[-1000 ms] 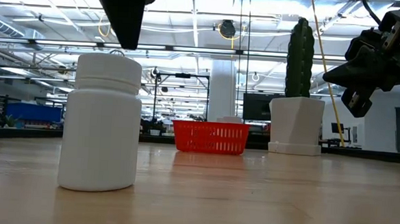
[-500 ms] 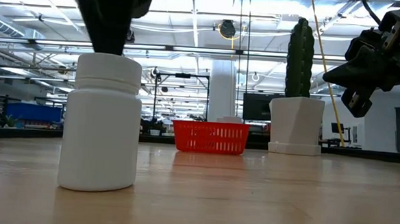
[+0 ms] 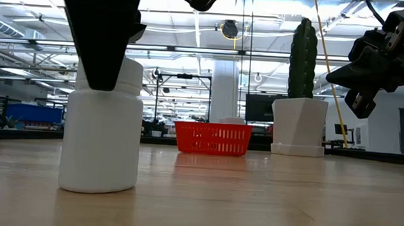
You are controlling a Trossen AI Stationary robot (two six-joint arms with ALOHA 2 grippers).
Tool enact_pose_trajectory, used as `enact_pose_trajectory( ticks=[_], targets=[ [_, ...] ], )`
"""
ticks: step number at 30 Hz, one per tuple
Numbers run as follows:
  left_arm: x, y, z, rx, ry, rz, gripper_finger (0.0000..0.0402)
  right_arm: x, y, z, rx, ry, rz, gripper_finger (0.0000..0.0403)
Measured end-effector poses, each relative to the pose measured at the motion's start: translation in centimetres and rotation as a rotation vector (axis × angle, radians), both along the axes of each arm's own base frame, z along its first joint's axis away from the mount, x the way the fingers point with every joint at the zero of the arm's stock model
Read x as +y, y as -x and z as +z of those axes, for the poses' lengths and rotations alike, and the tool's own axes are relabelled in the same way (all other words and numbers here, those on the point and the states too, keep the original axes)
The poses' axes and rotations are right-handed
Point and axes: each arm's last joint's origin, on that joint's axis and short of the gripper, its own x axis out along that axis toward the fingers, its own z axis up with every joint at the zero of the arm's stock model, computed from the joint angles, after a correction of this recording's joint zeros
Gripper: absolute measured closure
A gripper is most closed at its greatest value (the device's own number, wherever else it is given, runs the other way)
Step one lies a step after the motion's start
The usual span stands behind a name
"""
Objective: Pick and place pill bottles into a basket
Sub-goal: Put the white medicine bottle into the red basket
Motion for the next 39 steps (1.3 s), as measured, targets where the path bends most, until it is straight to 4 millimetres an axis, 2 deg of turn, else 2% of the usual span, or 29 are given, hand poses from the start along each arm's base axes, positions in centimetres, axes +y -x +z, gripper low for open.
enact_pose_trajectory(
  ticks=[15,26,33,36,39],
  targets=[
    [0.1,0.0,0.1,-0.017,-0.001,0.002,0.0153,0.0,0.0,0.0,0.000,0.000,-0.001,0.0399],
    [1.2,-0.7,0.2,-0.027,-0.007,0.024,0.0238,0.0,0.0,0.0,0.000,0.000,0.000,0.0399],
    [2.9,-1.6,0.2,-0.031,-0.016,0.053,0.0231,0.0,0.0,0.0,0.000,0.000,0.000,0.0399],
    [4.1,-2.2,0.2,-0.031,-0.015,0.052,0.0221,0.0,0.0,0.0,0.000,0.000,0.000,0.0399],
    [5.7,-2.7,0.7,-0.033,0.010,0.031,0.0231,0.0,0.0,0.0,0.000,0.000,0.000,0.0399]
  ],
)
